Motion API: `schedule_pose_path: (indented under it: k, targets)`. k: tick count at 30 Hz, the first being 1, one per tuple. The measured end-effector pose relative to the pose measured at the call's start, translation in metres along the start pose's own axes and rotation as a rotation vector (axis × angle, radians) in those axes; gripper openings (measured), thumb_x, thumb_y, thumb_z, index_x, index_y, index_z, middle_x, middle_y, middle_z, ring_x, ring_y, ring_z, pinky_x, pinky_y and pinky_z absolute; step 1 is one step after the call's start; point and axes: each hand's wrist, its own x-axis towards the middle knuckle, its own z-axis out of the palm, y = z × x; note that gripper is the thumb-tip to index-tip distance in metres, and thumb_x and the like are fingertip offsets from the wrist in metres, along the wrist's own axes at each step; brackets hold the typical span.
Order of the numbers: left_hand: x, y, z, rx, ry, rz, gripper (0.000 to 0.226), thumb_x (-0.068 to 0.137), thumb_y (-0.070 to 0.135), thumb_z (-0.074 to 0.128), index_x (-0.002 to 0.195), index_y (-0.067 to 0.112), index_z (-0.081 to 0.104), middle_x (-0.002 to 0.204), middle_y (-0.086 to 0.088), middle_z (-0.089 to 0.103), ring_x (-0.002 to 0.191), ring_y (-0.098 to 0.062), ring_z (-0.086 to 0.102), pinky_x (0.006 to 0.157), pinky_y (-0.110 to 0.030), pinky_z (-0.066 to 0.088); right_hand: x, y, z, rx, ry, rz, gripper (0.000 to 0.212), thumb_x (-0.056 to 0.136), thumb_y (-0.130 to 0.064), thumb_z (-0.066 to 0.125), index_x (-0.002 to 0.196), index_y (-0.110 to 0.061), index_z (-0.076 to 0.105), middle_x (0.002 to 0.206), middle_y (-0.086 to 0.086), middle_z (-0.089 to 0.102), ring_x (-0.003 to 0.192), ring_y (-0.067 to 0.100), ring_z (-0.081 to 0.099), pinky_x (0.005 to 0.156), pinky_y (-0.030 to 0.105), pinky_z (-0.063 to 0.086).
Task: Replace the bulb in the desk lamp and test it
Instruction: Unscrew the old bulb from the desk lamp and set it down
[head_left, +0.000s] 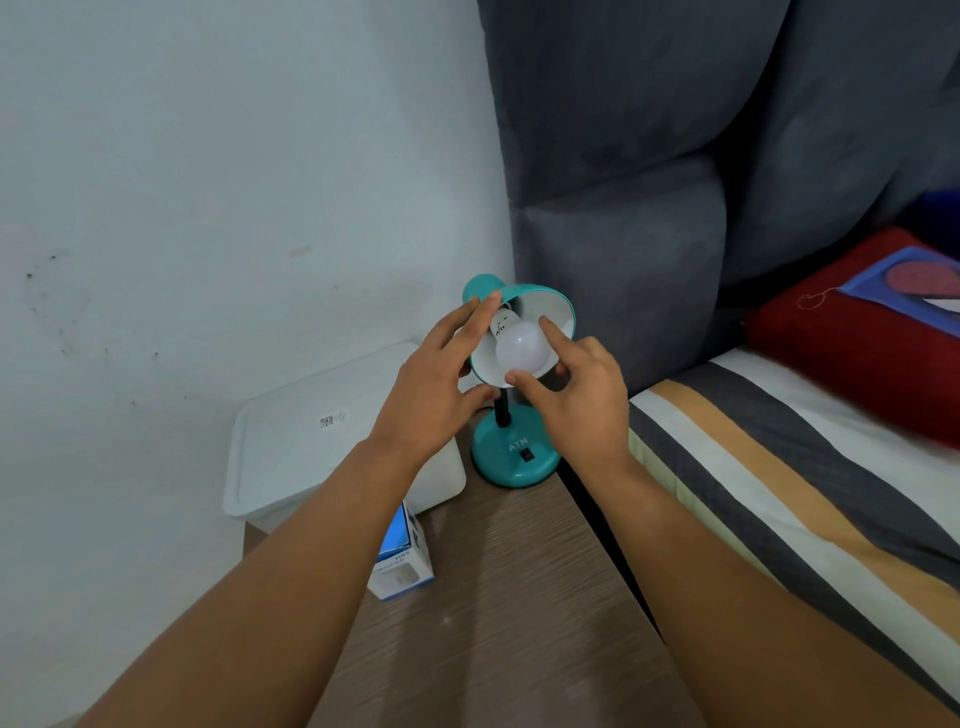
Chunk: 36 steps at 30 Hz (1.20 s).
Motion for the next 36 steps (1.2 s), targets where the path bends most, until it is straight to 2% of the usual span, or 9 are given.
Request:
schedule_pose_path:
  k: [5,8,11,13,16,20,25,31,36]
  targets:
    - [0.001,0.0,0.0,-0.013,0.006,-0.004,0.106,0.082,0.017,0.082,0.149,0.059,0.012,0.156,0.002,0.037,0.13,-0.017,0.053,0.105,-0.035,0.05,-0.002,0.002,-0.003,0.077,-0.038,0.085,0.082,0.078,-0.057,0.077,0.148,-0.026,0.047,0.098,-0.005,0.057,0.097,0.013,0.055,0.083,0.032,0.05]
    - [0.003,0.0,0.0,-0.032,0.0,-0.005,0.103,0.082,0.015,0.081,0.152,0.054,0.017,0.155,0.002,0.038,0.128,-0.016,0.054,0.103,-0.034,0.051,-0.002,0.0,0.001,0.071,-0.035,0.17,0.074,0.074,-0.07,0.07,0.134,-0.028,0.06,0.097,-0.007,0.055,0.096,0.015,0.057,0.08,0.036,0.054]
    - [0.004,0.0,-0.001,-0.032,-0.003,-0.003,0.099,0.082,0.017,0.081,0.154,0.048,0.02,0.153,0.002,0.04,0.128,-0.015,0.054,0.103,-0.033,0.051,0.003,-0.004,0.003,0.059,-0.038,0.192,0.069,0.073,-0.077,0.064,0.121,-0.028,0.069,0.093,-0.005,0.055,0.094,0.019,0.059,0.073,0.032,0.051]
    - [0.005,-0.001,-0.001,-0.039,0.004,0.0,0.1,0.082,0.017,0.082,0.154,0.05,0.02,0.152,0.002,0.041,0.127,-0.016,0.054,0.103,-0.033,0.051,0.005,-0.005,0.004,0.055,-0.032,0.165,0.07,0.073,-0.075,0.065,0.125,-0.028,0.069,0.098,-0.002,0.057,0.096,0.022,0.059,0.075,0.034,0.052]
    - [0.004,-0.002,-0.002,-0.044,0.005,0.007,0.103,0.081,0.014,0.082,0.153,0.051,0.018,0.152,0.002,0.041,0.126,-0.017,0.055,0.102,-0.032,0.052,0.003,-0.005,0.003,-0.01,-0.009,0.069,0.072,0.077,-0.06,0.075,0.14,-0.027,0.059,0.107,0.002,0.058,0.1,0.018,0.052,0.08,0.033,0.047]
    - [0.002,-0.001,-0.003,-0.031,0.007,0.005,0.105,0.081,0.014,0.083,0.152,0.051,0.016,0.152,0.0,0.04,0.126,-0.018,0.055,0.103,-0.032,0.051,0.002,-0.007,-0.001,-0.088,0.008,-0.035,0.074,0.079,-0.044,0.081,0.146,-0.029,0.051,0.106,0.002,0.055,0.098,0.014,0.044,0.084,0.035,0.047]
    - [0.002,0.0,-0.002,-0.03,0.002,-0.004,0.1,0.083,0.017,0.081,0.154,0.049,0.018,0.152,0.0,0.041,0.127,-0.018,0.055,0.104,-0.034,0.051,-0.004,-0.005,0.001,0.057,-0.016,0.098,0.088,0.073,-0.053,0.082,0.149,-0.03,0.042,0.114,-0.006,0.052,0.108,0.015,0.048,0.087,0.027,0.039]
    - [0.004,0.0,-0.003,0.011,-0.016,0.0,0.096,0.083,0.019,0.08,0.156,0.041,0.021,0.153,-0.002,0.041,0.126,-0.02,0.055,0.102,-0.038,0.052,-0.002,-0.012,0.003,0.057,-0.012,0.218,0.077,0.073,-0.07,0.071,0.136,-0.026,0.061,0.108,-0.005,0.052,0.11,0.018,0.05,0.082,0.029,0.044]
    - [0.004,-0.001,-0.003,0.01,-0.008,0.013,0.1,0.082,0.017,0.081,0.156,0.044,0.018,0.155,-0.001,0.041,0.128,-0.018,0.054,0.102,-0.036,0.053,-0.003,-0.012,0.002,-0.016,0.026,0.049,0.07,0.081,-0.04,0.081,0.144,-0.029,0.054,0.112,0.001,0.054,0.102,0.014,0.041,0.089,0.034,0.046]
